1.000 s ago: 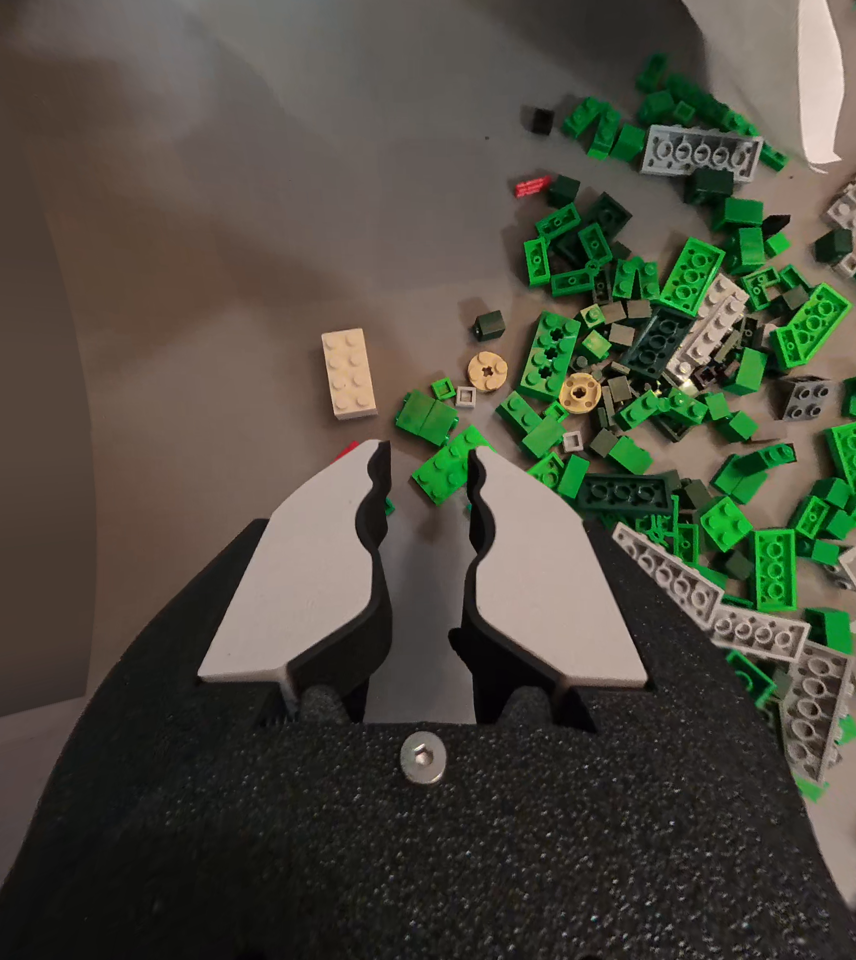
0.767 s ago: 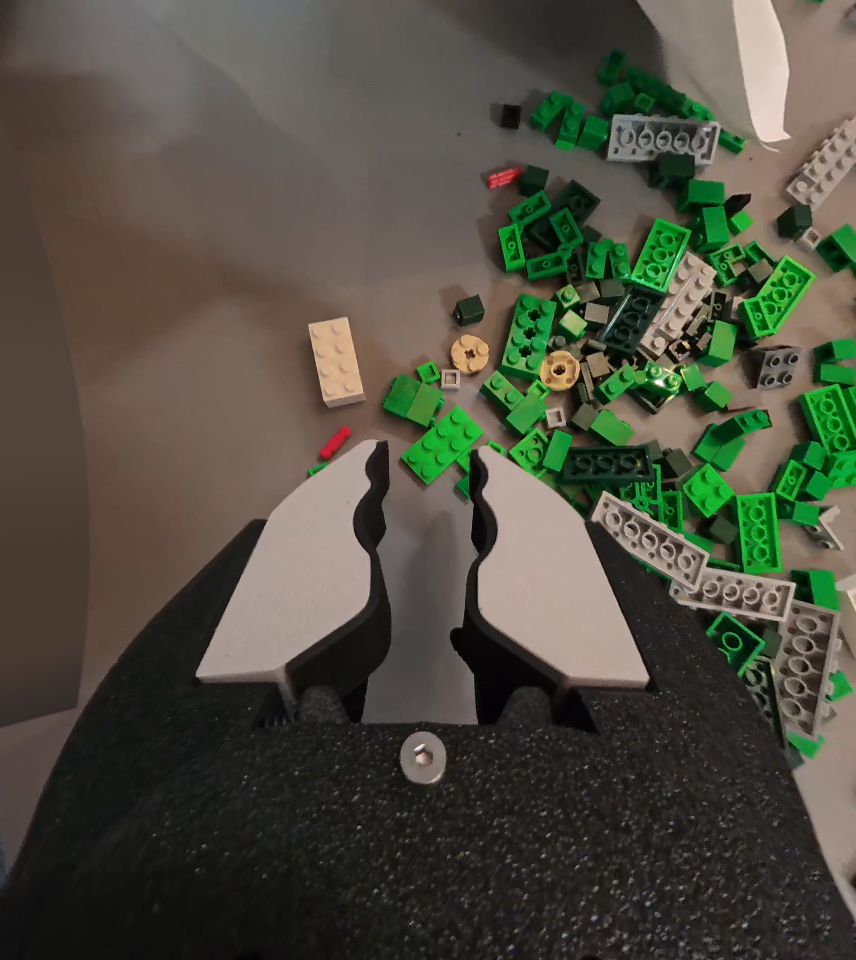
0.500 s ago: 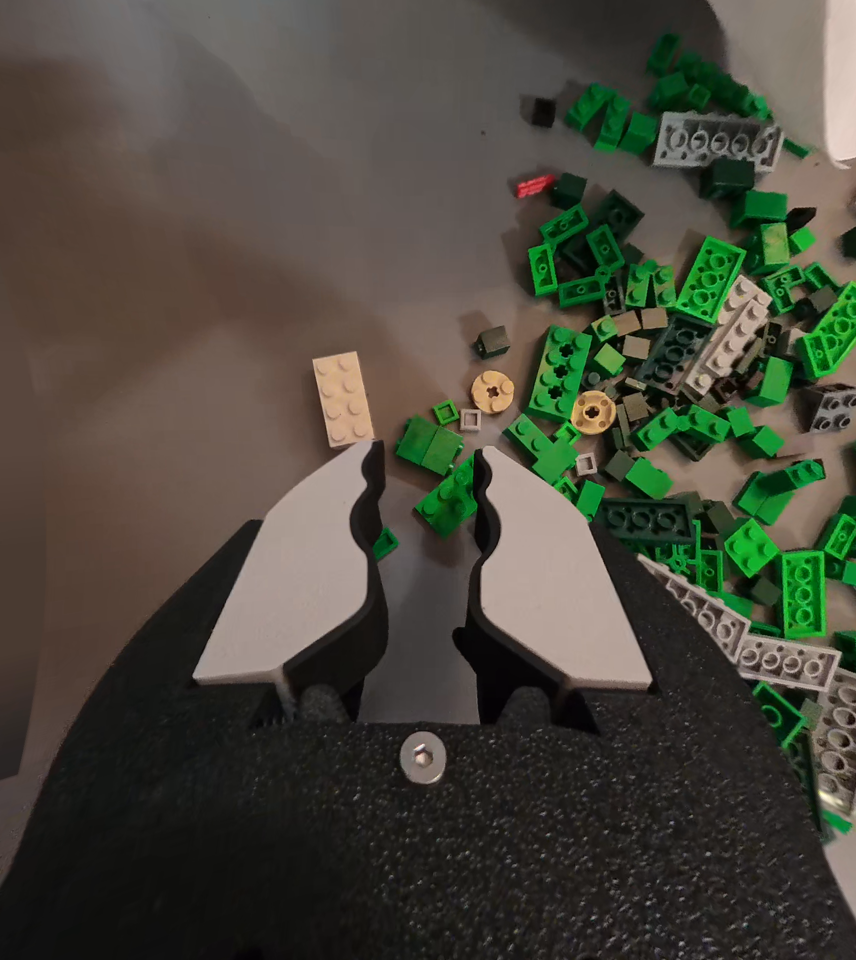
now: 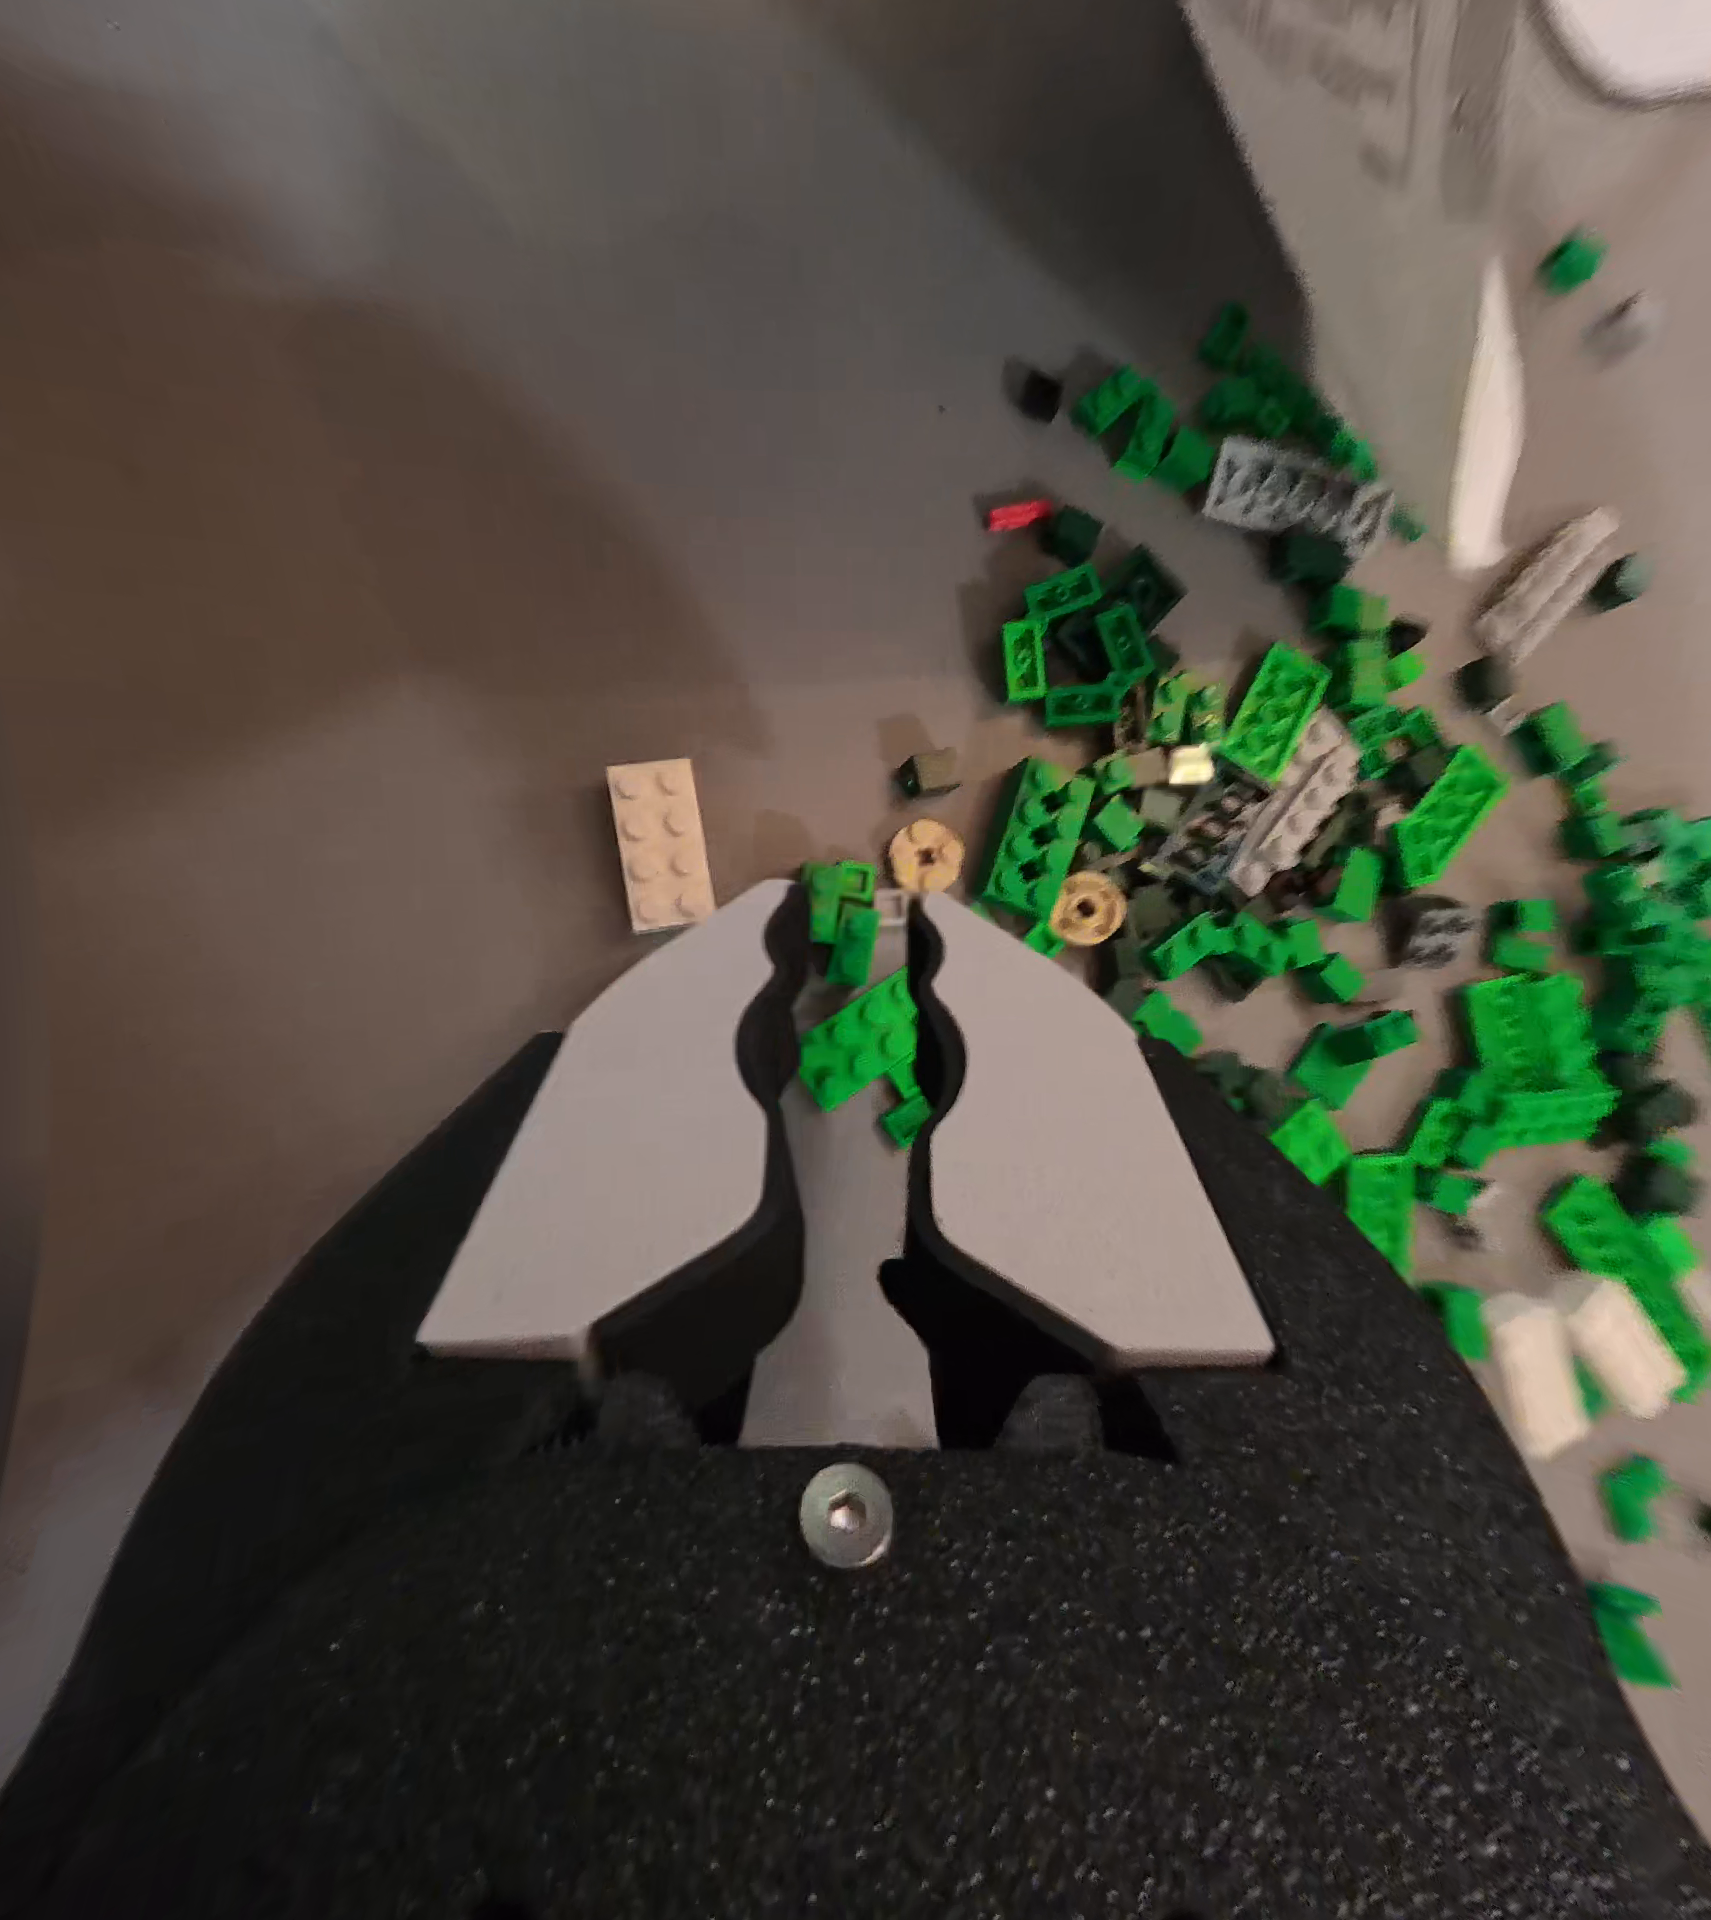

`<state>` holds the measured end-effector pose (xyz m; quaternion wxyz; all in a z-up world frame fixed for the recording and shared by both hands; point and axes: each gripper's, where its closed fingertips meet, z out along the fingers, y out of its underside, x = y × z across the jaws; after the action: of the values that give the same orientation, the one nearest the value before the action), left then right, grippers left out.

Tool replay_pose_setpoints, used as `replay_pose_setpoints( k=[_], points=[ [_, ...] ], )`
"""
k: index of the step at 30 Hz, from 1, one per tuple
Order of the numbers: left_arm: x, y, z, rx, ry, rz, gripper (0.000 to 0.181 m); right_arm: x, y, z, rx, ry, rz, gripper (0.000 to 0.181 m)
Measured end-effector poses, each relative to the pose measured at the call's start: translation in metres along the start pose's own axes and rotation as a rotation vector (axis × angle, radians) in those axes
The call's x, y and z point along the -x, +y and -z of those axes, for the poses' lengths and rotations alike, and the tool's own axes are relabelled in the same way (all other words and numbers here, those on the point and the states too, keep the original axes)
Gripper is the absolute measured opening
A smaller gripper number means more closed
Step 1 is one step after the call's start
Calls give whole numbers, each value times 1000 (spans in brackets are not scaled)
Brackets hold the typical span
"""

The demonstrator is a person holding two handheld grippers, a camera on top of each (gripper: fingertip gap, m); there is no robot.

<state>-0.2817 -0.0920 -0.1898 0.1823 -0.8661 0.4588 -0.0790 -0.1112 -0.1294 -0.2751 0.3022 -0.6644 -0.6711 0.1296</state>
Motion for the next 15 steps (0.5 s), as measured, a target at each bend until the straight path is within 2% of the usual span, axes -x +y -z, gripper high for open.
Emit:
replay_pose_setpoints(
  k=[3, 6, 9, 11, 15],
  points=[
    [-1, -1, 0, -1, 0, -4, 0, 5, 9, -7, 42, -85, -102, 24],
    [-2, -1, 0, 4, 1, -7, 0, 4, 13, -13, 74, -83, -116, 24],
    [-3, -1, 0, 5, 2, -9, 0, 6, 15, -17, 101, -107, -142, 23],
    [-3, -1, 0, 5, 3, -10, 0, 8, 18, -19, 129, -120, -139, 16],
    [-2, -1, 0, 4, 0, -10, 0, 1, 3, -10, 90, -64, -75, 16]
  ],
)
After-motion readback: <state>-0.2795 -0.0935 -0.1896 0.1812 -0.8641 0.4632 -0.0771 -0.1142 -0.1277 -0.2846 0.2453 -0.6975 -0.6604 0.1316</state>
